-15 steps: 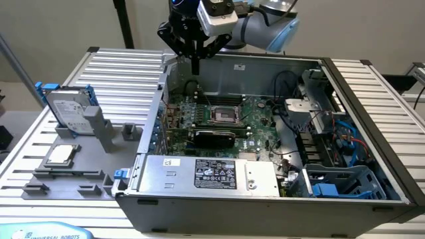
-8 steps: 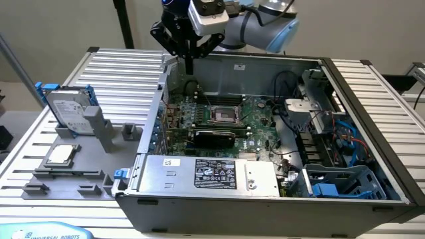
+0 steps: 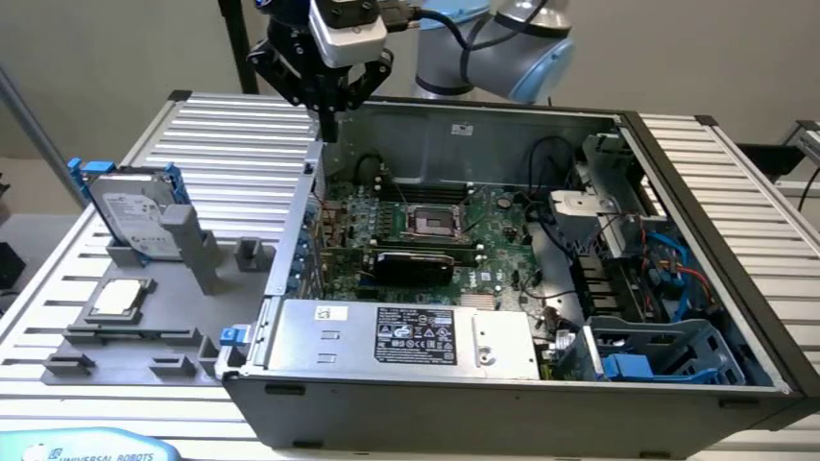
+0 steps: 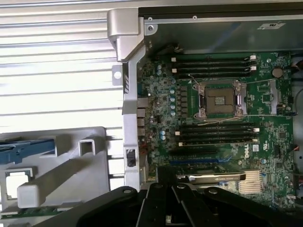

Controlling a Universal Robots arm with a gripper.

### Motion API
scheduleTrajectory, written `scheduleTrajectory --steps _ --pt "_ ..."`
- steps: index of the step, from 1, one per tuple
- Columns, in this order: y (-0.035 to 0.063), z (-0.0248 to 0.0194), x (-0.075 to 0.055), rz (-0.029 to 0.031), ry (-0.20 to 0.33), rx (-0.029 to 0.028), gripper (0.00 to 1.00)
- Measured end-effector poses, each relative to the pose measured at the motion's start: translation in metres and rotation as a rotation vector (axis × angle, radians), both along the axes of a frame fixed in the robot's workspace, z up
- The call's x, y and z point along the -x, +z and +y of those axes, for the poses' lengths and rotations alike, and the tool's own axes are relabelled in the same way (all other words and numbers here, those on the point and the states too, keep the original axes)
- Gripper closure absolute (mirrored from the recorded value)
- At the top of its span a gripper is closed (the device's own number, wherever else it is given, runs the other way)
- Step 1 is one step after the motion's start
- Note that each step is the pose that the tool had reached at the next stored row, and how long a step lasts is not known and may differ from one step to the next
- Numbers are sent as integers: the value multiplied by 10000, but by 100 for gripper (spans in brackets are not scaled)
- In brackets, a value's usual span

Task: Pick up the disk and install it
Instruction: 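Reach for the disk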

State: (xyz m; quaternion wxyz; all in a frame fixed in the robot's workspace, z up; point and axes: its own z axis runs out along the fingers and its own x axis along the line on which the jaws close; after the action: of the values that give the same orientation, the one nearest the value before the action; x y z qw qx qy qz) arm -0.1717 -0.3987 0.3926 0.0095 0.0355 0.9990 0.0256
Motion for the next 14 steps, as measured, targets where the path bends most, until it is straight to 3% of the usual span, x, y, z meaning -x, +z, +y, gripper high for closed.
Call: scheduleTrajectory --steps 14 --pt "0 24 637 38 2 0 89"
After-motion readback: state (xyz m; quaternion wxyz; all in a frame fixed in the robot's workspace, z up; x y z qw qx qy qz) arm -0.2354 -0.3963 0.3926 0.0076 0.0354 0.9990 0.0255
